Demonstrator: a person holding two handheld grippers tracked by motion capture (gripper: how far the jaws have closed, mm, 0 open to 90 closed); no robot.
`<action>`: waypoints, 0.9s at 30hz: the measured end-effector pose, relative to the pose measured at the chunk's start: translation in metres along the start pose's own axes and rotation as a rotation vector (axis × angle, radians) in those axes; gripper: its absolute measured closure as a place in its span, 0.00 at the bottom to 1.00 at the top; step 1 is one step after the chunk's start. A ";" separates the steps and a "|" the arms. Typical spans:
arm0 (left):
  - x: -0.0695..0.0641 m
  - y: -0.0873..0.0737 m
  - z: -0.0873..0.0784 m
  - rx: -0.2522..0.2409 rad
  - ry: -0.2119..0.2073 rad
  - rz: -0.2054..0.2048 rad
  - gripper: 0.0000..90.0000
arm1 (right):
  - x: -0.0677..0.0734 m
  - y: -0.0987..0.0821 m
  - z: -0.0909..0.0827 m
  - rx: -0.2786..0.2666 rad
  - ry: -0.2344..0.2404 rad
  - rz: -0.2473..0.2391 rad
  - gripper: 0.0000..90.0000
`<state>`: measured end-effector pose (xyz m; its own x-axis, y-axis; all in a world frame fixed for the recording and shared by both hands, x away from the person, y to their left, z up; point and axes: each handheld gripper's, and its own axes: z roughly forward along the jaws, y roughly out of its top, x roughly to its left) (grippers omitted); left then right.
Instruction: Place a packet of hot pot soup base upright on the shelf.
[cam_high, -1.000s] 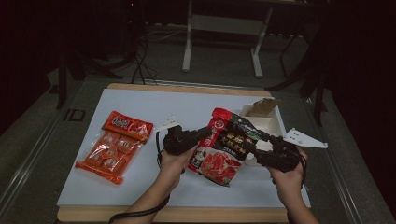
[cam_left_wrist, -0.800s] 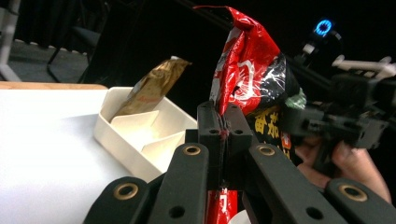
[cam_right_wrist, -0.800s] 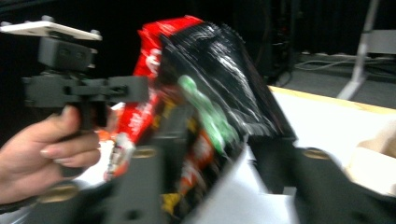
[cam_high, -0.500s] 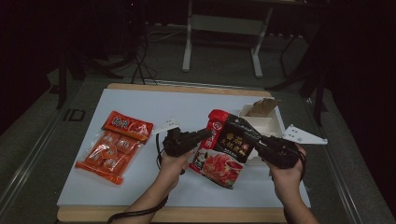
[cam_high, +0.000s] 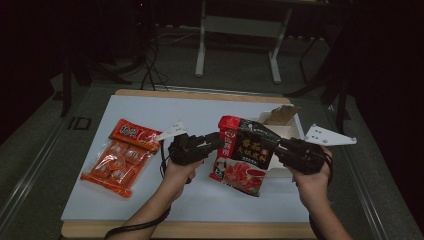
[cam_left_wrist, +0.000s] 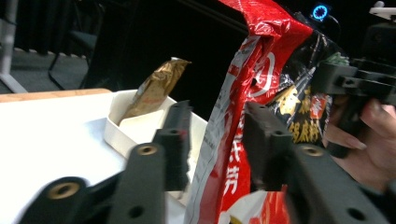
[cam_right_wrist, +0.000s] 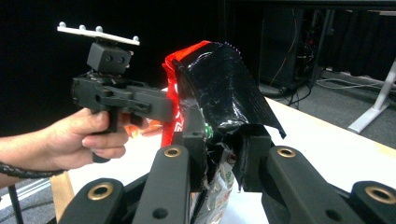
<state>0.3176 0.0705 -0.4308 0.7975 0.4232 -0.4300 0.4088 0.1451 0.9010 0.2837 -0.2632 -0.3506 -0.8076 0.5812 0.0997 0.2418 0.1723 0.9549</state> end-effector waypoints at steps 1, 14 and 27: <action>0.001 0.001 -0.002 0.003 0.001 0.001 0.64 | -0.002 0.001 -0.001 0.002 0.007 0.004 0.86; -0.003 -0.003 -0.029 0.055 0.025 0.064 0.36 | -0.019 0.014 -0.011 -0.018 -0.014 -0.011 0.86; -0.011 -0.029 -0.055 0.174 0.130 0.104 0.07 | -0.047 0.029 -0.018 -0.035 -0.054 -0.012 0.85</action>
<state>0.2724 0.1104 -0.4491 0.7804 0.5408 -0.3139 0.4065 -0.0574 0.9118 0.3188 -0.3000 -0.3220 -0.7799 0.6215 0.0735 0.2121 0.1520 0.9653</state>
